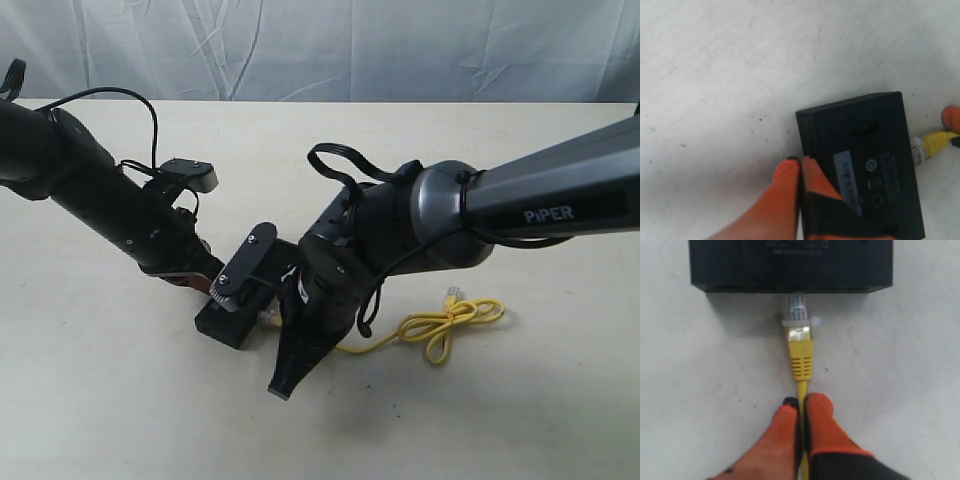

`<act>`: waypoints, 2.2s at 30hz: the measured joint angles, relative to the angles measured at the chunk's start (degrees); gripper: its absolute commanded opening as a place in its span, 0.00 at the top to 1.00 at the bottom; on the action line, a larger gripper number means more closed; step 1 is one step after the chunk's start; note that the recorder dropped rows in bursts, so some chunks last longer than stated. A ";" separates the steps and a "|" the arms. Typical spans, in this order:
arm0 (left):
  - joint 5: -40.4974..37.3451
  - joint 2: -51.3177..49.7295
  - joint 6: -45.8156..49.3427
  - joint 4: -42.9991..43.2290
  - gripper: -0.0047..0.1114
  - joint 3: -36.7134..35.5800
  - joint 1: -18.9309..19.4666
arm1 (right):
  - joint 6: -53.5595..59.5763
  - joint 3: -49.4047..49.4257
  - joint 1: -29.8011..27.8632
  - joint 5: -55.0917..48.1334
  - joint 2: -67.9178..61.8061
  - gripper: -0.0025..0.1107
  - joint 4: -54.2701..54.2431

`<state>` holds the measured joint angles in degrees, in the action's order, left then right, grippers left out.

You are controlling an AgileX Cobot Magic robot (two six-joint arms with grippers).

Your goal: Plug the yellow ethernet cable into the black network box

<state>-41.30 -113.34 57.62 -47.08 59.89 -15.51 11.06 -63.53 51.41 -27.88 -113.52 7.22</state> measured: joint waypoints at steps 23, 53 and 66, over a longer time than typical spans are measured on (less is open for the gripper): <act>-0.02 0.00 1.18 0.35 0.96 0.13 0.00 | -3.73 0.00 0.00 3.71 0.00 0.98 -4.58; 23.97 69.80 -20.35 13.87 0.96 -29.81 8.00 | -8.72 30.47 -30.56 4.77 54.46 0.98 -22.59; 21.76 90.90 -20.35 14.87 0.96 -32.47 8.00 | -8.72 35.62 -34.65 4.38 93.23 0.98 -24.62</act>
<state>-19.54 -22.45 37.27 -32.20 27.42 -7.51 2.35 -27.91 16.75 -23.51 -20.29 -17.40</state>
